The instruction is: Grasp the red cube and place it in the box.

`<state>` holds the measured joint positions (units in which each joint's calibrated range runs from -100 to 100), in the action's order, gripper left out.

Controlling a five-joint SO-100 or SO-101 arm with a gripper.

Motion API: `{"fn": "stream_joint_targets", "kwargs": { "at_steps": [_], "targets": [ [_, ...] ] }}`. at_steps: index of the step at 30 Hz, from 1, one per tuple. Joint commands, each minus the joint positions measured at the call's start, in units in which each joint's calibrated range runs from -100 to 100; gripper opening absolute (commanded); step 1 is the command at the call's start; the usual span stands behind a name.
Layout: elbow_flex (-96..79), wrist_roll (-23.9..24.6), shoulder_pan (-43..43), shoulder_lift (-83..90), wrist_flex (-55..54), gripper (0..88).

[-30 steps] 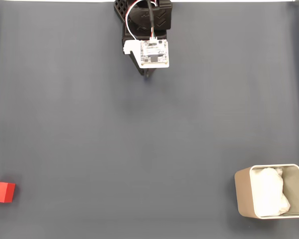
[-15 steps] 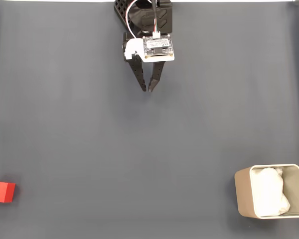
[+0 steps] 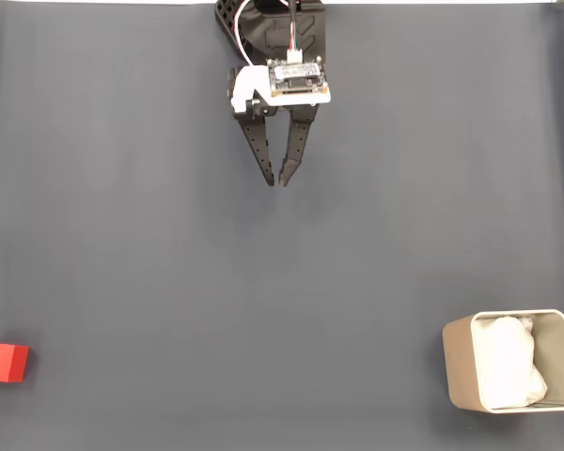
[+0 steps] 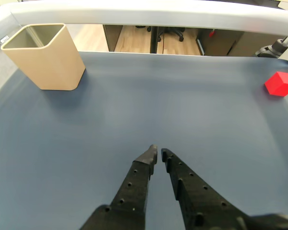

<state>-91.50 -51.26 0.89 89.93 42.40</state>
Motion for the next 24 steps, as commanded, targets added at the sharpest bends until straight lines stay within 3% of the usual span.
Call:
{"fn": "stream_joint_targets", "kwargs": {
  "at_steps": [1,24],
  "targets": [
    [7.01,0.54,-0.11,-3.27,-1.34,0.0],
    [39.22,2.93,-6.07,-27.88,2.43,0.0]
  ]
}}
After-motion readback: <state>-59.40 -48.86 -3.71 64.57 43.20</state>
